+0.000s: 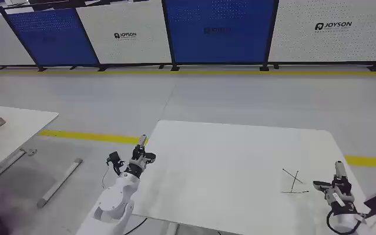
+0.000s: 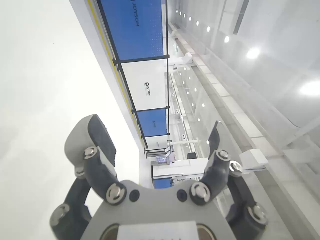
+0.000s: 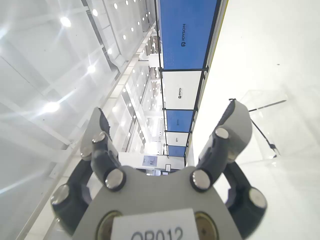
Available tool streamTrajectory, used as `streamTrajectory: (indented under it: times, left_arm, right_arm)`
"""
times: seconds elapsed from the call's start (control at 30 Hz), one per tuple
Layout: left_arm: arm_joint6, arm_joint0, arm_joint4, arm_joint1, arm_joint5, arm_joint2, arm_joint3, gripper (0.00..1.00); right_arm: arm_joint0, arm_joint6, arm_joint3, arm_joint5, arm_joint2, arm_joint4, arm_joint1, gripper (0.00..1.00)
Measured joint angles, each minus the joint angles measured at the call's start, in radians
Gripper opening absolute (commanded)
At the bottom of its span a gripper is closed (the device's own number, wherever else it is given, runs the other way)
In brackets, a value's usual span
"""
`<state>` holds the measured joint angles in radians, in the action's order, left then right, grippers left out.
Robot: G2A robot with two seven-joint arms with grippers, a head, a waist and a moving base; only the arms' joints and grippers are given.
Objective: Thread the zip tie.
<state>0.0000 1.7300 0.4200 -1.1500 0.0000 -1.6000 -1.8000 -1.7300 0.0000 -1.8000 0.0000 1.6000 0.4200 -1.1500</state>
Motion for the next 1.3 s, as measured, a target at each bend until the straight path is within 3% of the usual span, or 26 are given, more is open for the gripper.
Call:
streamTrajectory:
  times: [0.03, 0.07, 0.1, 0.13, 0.17, 0.2, 0.23, 0.27, 0.3, 0.33, 0.37, 0.47, 0.5, 0.63, 0.83, 0.97, 1.3]
  left_arm:
    - [0.0, 0.0, 0.0, 0.0, 0.0, 0.0, 0.0, 0.78]
    - [0.0, 0.0, 0.0, 0.0, 0.0, 0.0, 0.0, 1.0]
    - [0.0, 0.0, 0.0, 0.0, 0.0, 0.0, 0.0, 0.78]
    - [0.0, 0.0, 0.0, 0.0, 0.0, 0.0, 0.0, 1.0]
    - [0.0, 0.0, 0.0, 0.0, 0.0, 0.0, 0.0, 0.78]
    - [0.0, 0.0, 0.0, 0.0, 0.0, 0.0, 0.0, 1.0]
    - [0.0, 0.0, 0.0, 0.0, 0.0, 0.0, 0.0, 0.78]
    - [0.0, 0.0, 0.0, 0.0, 0.0, 0.0, 0.0, 1.0]
    - [0.0, 0.0, 0.0, 0.0, 0.0, 0.0, 0.0, 1.0]
    - [0.0, 0.0, 0.0, 0.0, 0.0, 0.0, 0.0, 0.78]
    - [0.0, 0.0, 0.0, 0.0, 0.0, 0.0, 0.0, 0.78]
    - [0.0, 0.0, 0.0, 0.0, 0.0, 0.0, 0.0, 0.78]
    - [0.0, 0.0, 0.0, 0.0, 0.0, 0.0, 0.0, 1.0]
    - [0.0, 0.0, 0.0, 0.0, 0.0, 0.0, 0.0, 1.0]
    - [0.0, 0.0, 0.0, 0.0, 0.0, 0.0, 0.0, 1.0]
    - [0.0, 0.0, 0.0, 0.0, 0.0, 0.0, 0.0, 1.0]
    - [0.0, 0.0, 0.0, 0.0, 0.0, 0.0, 0.0, 1.0]
  right_arm:
    - [0.0, 0.0, 0.0, 0.0, 0.0, 0.0, 0.0, 1.0]
    - [0.0, 0.0, 0.0, 0.0, 0.0, 0.0, 0.0, 1.0]
    - [0.0, 0.0, 0.0, 0.0, 0.0, 0.0, 0.0, 0.78]
    - [0.0, 0.0, 0.0, 0.0, 0.0, 0.0, 0.0, 0.78]
    - [0.0, 0.0, 0.0, 0.0, 0.0, 0.0, 0.0, 1.0]
    - [0.0, 0.0, 0.0, 0.0, 0.0, 0.0, 0.0, 0.78]
    - [0.0, 0.0, 0.0, 0.0, 0.0, 0.0, 0.0, 1.0]
    - [0.0, 0.0, 0.0, 0.0, 0.0, 0.0, 0.0, 0.78]
    - [0.0, 0.0, 0.0, 0.0, 0.0, 0.0, 0.0, 0.78]
    - [0.0, 0.0, 0.0, 0.0, 0.0, 0.0, 0.0, 1.0]
    - [0.0, 0.0, 0.0, 0.0, 0.0, 0.0, 0.0, 0.78]
    - [0.0, 0.0, 0.0, 0.0, 0.0, 0.0, 0.0, 0.78]
    - [0.0, 0.0, 0.0, 0.0, 0.0, 0.0, 0.0, 1.0]
    - [0.0, 0.043, -0.01, 0.0, 0.024, -0.029, 0.006, 1.0]
    - [0.016, 0.273, -0.019, 0.046, 0.075, -0.121, 0.024, 1.0]
    - [0.066, 0.484, 0.01, 0.111, 0.097, -0.199, 0.043, 1.0]
    - [0.077, 0.503, 0.019, 0.124, 0.101, -0.197, 0.044, 1.0]
